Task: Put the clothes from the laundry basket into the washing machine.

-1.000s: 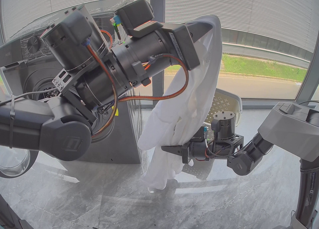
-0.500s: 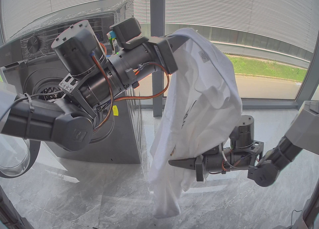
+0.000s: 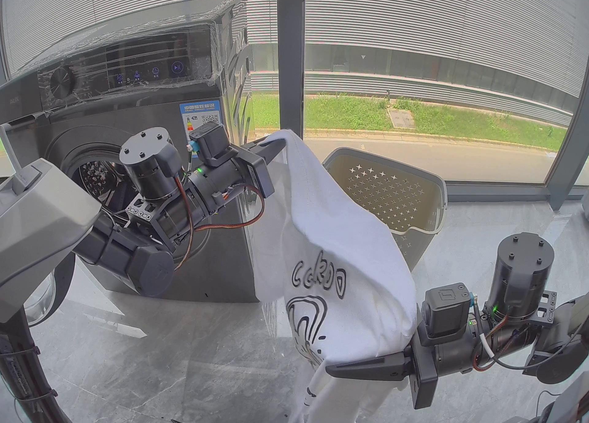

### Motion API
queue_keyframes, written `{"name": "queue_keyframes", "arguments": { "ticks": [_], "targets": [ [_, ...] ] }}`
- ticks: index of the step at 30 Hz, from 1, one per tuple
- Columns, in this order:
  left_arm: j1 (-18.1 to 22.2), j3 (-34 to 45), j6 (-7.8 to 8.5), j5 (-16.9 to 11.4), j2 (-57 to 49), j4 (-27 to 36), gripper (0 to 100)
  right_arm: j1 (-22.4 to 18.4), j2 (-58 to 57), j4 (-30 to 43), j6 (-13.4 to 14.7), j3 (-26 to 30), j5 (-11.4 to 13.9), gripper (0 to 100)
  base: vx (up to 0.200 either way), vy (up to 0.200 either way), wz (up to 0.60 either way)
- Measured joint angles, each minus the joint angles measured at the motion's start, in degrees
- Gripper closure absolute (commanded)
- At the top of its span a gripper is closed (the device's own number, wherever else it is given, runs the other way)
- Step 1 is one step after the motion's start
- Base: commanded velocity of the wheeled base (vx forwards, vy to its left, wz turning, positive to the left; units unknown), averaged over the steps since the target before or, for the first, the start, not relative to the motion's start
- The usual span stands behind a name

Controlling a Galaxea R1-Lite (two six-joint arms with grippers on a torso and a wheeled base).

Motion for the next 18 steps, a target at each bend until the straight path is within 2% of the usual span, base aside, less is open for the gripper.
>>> {"name": "queue_keyframes", "arguments": {
  "ticks": [10, 18],
  "targets": [
    [0.41, 0.61, 0.01, -0.02, 0.98, -0.18, 100, 0.27, -2.51, -0.02, 0.04, 0.79, -0.05, 100, 0.000, 0.000, 0.00],
    [-0.41, 0.13, -0.05, -0.09, -0.62, 0.34, 100, -3.06, -1.35, -0.06, 0.15, 0.88, -0.17, 100, 0.000, 0.000, 0.00]
  ]
}}
